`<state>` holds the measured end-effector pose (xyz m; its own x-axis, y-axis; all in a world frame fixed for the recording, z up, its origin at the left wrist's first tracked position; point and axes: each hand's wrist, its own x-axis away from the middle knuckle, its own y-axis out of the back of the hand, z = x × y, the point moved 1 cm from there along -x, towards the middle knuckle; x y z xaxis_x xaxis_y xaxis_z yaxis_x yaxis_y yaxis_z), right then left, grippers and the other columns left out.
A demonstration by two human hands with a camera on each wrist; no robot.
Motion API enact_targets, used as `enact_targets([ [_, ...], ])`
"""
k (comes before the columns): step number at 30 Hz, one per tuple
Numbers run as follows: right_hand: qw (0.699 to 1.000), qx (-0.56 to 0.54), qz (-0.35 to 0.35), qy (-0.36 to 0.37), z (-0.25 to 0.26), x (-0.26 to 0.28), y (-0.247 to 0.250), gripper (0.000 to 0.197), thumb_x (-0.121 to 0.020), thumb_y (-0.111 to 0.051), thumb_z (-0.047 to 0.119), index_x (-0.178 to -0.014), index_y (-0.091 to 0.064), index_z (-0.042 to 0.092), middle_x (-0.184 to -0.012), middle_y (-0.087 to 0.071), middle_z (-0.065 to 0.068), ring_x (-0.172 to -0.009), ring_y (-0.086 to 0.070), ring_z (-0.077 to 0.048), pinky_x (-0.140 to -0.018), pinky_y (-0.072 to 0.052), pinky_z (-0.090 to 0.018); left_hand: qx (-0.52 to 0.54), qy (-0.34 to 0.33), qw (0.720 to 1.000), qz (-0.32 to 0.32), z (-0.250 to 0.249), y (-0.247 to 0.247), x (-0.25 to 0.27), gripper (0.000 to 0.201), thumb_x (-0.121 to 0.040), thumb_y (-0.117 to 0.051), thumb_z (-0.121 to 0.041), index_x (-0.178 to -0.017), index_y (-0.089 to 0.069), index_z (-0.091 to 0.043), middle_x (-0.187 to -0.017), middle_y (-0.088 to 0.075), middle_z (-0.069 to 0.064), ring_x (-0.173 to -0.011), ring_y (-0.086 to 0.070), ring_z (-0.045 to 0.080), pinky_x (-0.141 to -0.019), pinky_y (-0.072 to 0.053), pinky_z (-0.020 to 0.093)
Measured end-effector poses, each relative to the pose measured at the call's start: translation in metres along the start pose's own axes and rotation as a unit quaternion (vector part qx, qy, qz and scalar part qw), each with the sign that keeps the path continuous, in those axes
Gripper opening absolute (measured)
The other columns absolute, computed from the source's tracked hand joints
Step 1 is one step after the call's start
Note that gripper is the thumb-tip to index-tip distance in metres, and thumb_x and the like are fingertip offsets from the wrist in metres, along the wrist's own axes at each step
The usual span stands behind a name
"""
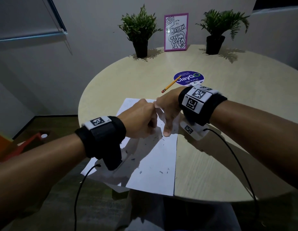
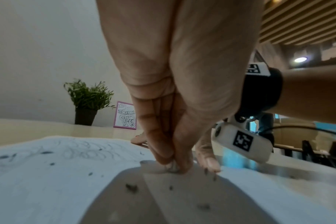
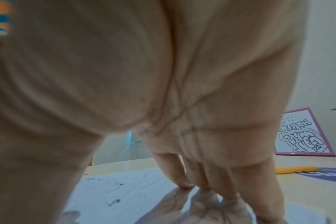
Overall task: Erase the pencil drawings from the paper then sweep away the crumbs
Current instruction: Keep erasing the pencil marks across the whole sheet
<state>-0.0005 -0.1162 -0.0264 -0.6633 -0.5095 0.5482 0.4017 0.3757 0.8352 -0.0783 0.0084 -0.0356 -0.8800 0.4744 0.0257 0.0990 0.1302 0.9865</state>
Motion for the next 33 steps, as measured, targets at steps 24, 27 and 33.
enact_targets([
  [24, 0.999, -0.016, -0.02, 0.03, 0.014, 0.016, 0.015, 0.063, -0.051, -0.092, 0.059, -0.098, -0.052, 0.045, -0.105, -0.062, 0.018, -0.109, -0.062, -0.02, -0.097, -0.05, -0.041, 0.04, 0.058, 0.997, -0.043, 0.024, 0.0, -0.005, 0.007, -0.074, -0.078, -0.02, -0.08, -0.078, -0.022, -0.063, -0.062, -0.026, -0.07, -0.064, 0.01, -0.07, -0.054, 0.025],
  [27, 0.999, 0.043, 0.012, 0.016, 0.016, 0.015, 0.012, 0.102, -0.058, -0.09, 0.056, -0.143, -0.038, 0.037, -0.139, -0.046, 0.016, -0.133, -0.047, -0.025, -0.108, -0.042, -0.045, 0.037, 0.052, 0.997, -0.043, 0.029, 0.003, -0.005, 0.01, -0.076, -0.078, -0.017, -0.085, -0.08, -0.021, -0.06, -0.057, -0.029, -0.068, -0.059, 0.01, -0.067, -0.048, 0.023],
  [33, 0.997, 0.067, 0.018, -0.014, 0.019, 0.011, 0.013, 0.128, -0.057, -0.088, 0.061, -0.158, -0.014, 0.037, -0.165, -0.02, 0.005, -0.146, -0.034, -0.029, -0.111, -0.037, -0.045, 0.043, 0.08, 0.993, -0.073, 0.046, 0.015, -0.02, 0.01, -0.078, -0.079, -0.014, -0.086, -0.082, -0.018, -0.075, -0.074, -0.001, -0.07, -0.059, 0.005, -0.072, -0.057, 0.03],
])
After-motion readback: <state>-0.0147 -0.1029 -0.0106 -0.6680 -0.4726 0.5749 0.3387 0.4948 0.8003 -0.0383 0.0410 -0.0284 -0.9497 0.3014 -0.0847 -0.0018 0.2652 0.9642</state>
